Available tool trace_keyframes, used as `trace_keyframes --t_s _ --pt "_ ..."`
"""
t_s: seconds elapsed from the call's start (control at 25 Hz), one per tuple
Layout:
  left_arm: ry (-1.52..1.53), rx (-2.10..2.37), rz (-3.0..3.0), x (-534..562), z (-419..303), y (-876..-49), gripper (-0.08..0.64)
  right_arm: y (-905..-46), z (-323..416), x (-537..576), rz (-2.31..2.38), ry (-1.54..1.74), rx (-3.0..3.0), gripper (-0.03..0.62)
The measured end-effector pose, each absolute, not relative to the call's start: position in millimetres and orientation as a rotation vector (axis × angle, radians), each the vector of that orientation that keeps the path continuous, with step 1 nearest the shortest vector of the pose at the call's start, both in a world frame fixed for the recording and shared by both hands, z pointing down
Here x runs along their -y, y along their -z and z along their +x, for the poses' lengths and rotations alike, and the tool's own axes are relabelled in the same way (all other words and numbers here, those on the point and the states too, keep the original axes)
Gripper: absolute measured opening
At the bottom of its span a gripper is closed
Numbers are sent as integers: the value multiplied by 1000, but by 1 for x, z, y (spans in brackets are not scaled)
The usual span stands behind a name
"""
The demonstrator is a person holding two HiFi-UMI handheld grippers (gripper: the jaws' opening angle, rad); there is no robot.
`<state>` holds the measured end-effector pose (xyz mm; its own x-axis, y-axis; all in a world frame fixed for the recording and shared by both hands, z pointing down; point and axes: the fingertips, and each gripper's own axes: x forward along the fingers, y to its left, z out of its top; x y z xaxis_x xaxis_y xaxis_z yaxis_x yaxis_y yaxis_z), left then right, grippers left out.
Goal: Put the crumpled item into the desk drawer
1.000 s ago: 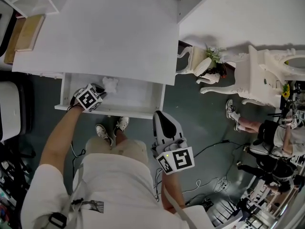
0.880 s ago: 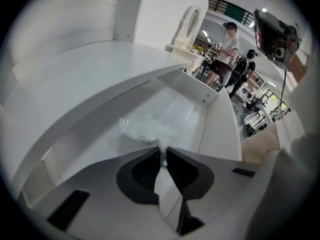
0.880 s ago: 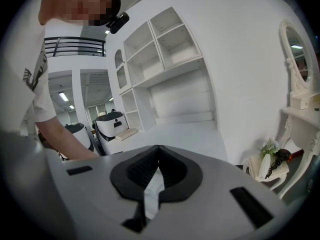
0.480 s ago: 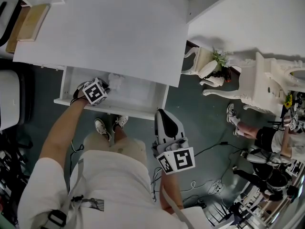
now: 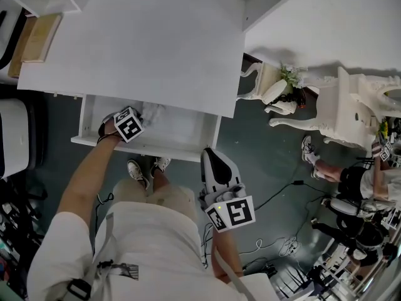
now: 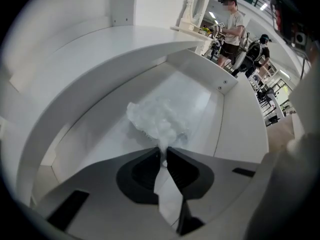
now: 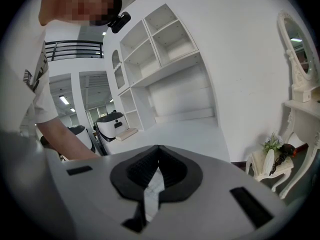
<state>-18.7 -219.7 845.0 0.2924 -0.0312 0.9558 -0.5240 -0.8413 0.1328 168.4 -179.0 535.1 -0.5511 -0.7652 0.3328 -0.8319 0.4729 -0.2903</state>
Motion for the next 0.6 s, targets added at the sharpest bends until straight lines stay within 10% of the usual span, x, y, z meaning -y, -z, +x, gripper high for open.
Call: trace_keyframes --t_s 0.6 --pt "-1710 663 2146 225 -23 -856 85 -545 176 182 1418 -680 2568 9"
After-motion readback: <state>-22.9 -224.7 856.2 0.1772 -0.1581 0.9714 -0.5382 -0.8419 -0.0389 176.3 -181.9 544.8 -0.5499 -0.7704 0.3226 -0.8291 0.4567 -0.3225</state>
